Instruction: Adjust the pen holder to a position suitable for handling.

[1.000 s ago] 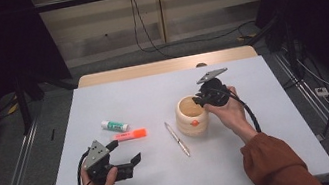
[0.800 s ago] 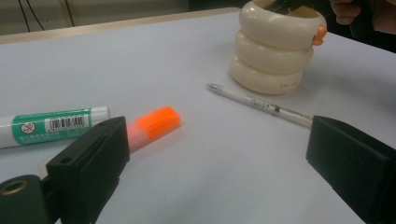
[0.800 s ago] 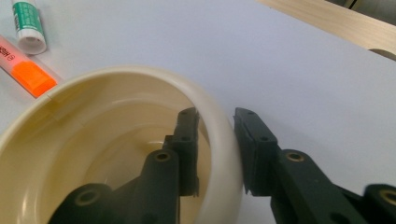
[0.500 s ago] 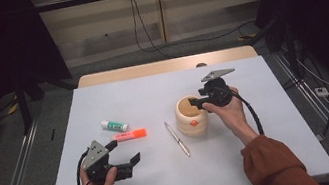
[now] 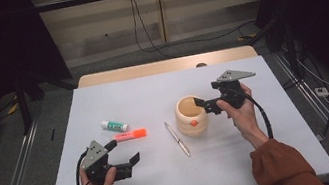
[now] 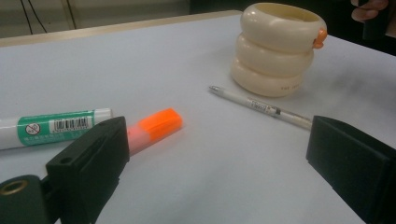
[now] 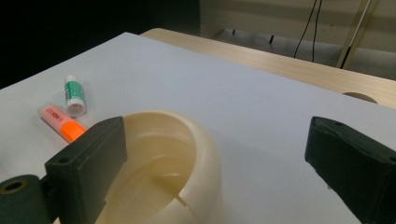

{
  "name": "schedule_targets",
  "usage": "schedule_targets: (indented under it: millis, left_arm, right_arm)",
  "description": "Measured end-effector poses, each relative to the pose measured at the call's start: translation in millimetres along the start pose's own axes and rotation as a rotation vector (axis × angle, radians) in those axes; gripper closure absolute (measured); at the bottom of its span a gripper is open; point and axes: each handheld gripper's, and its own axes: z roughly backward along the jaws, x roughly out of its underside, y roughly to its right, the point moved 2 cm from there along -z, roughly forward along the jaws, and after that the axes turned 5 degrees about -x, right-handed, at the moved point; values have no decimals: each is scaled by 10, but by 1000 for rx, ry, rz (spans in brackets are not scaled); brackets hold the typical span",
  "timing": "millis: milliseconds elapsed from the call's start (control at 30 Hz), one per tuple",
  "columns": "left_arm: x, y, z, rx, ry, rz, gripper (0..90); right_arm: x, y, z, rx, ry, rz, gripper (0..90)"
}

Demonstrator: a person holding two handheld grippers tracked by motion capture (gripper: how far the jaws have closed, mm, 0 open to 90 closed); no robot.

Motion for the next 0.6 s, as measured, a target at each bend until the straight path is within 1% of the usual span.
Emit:
schedule_targets:
  millis: [67,100,200,233,267,367,400,500,600]
  left_arm:
    - [1,-2,2,-3,2,4,58]
    - [2,-4,2,-3,1,7,58]
    - [5,-2,1,-2,0,9,58]
    - [4,0,1,-1,0,9,58]
    - [2,-3,1,-2,1,4,58]
    - [2,0,4,-3,2,7,57]
    - [2,0,4,-4,2,7,58]
    - [3,-4,2,-4,1,3,58]
    - [6,-3,2,-4,0,9,58]
  right_arm:
    - [-6,-12,32,11,5,12,59]
    - [-5,-16,53,13,17,19,55]
    - [10,-21,120,7,39,11,53]
    - [21,-27,141,12,42,16,54]
    - [47,-46,182,23,53,33,52]
    - [78,-55,224,36,58,47,52]
    - [112,-59,264,40,58,48,52]
    - [146,-59,297,51,61,53,56]
    - [197,-64,355,62,70,55,56]
